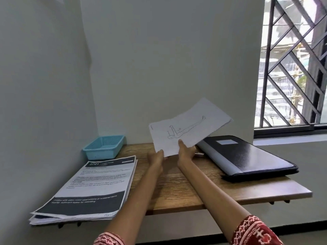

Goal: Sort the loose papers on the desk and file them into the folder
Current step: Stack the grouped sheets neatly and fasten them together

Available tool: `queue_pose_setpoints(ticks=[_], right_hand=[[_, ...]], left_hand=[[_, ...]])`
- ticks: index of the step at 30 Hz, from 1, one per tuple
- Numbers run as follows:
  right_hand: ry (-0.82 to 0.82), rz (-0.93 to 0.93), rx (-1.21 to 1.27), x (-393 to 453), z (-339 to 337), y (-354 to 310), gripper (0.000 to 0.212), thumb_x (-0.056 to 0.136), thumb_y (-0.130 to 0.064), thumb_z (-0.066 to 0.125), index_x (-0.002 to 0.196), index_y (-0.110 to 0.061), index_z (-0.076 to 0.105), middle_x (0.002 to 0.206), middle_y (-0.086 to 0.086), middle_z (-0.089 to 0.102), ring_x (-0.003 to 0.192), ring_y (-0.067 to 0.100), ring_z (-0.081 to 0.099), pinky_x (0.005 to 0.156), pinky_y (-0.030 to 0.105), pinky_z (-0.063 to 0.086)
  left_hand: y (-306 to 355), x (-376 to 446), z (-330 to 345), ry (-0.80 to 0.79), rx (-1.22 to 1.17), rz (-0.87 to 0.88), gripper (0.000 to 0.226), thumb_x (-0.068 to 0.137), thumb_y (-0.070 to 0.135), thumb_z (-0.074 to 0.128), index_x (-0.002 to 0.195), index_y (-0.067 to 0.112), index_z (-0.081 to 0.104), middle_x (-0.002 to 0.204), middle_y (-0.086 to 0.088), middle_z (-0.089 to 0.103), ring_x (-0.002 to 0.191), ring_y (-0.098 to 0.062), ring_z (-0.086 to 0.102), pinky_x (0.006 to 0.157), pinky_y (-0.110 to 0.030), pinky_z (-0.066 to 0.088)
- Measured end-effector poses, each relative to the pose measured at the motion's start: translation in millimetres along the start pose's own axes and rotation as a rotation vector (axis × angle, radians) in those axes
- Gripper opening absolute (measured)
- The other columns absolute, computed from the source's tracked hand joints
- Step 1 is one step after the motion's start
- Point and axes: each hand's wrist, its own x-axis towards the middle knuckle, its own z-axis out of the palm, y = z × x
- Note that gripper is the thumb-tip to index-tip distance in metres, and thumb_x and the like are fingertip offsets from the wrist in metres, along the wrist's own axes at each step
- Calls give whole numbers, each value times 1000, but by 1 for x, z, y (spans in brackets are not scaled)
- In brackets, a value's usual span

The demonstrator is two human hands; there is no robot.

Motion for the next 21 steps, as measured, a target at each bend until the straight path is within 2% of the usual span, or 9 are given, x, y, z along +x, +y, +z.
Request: queue_pose_setpoints(ticks=[2, 4, 7, 10, 11, 13, 16, 20, 21], right_hand=[[18, 19, 9, 7, -13, -7, 59, 87, -9, 67, 138, -2, 38, 127, 3, 52, 120, 24, 51, 96, 23, 39], [92, -32, -14, 22, -32, -18, 69, 85, -12, 70, 142, -4, 31, 137, 11, 48, 126, 26, 47, 103, 28, 36], [222, -232, -226, 46, -55, -36, 79, 84, -14, 71, 146, -10, 22, 145, 18, 36, 131, 32, 40, 107, 38, 36], [219, -490, -576, 64, -69, -53, 82, 83, -21, 70, 148, -14, 19, 150, 16, 29, 137, 34, 31, 110, 49, 30], [169, -539, -676, 68, -70, -58, 83, 83, -23, 71, 148, -14, 20, 150, 15, 30, 137, 33, 30, 110, 51, 29], [19, -578, -813, 73, -72, -62, 87, 81, -26, 73, 148, -13, 20, 150, 13, 31, 137, 31, 28, 109, 49, 31], [-213, -568, -1011, 74, -70, -62, 84, 79, -33, 74, 146, -16, 27, 147, 8, 37, 134, 29, 35, 110, 50, 30], [-466, -357, -889, 70, -62, -60, 45, 83, -27, 72, 121, -7, 58, 114, 13, 65, 98, 23, 63, 86, 35, 52], [-509, -316, -858, 69, -61, -59, 36, 84, -22, 72, 113, -3, 62, 107, 18, 68, 90, 24, 65, 81, 38, 53]], left_hand=[[9, 15, -15, 24, 109, -7, 29, 87, -12, 45, 114, -11, 55, 114, -20, 60, 100, -32, 60, 79, -33, 51], [25, 28, -35, -8, 269, 28, 28, 88, -9, 48, 115, -10, 55, 113, -16, 60, 101, -28, 59, 84, -29, 52], [61, 38, -63, -99, 653, 198, 20, 87, -7, 48, 99, 2, 61, 91, -12, 58, 85, -23, 56, 58, -20, 47], [93, 53, -76, -160, 758, 271, 17, 84, -11, 50, 89, -1, 64, 95, -22, 64, 87, -28, 60, 79, -37, 53], [103, 54, -77, -189, 757, 263, 18, 85, -14, 49, 94, -7, 63, 98, -24, 63, 88, -31, 61, 79, -40, 55], [120, 50, -75, -306, 764, 223, 22, 88, -17, 44, 106, -17, 56, 96, -23, 59, 79, -31, 62, 62, -29, 58], [134, 42, -68, -492, 855, 213, 21, 91, -14, 42, 107, -13, 56, 82, -14, 60, 52, -9, 64, 48, -16, 52], [133, 44, -62, -579, 937, 185, 18, 92, -11, 44, 90, -5, 61, 78, -11, 61, 50, -6, 64, 50, -16, 53], [133, 46, -61, -589, 947, 174, 20, 92, -11, 44, 86, -3, 61, 77, -11, 62, 52, -7, 65, 52, -17, 53]])
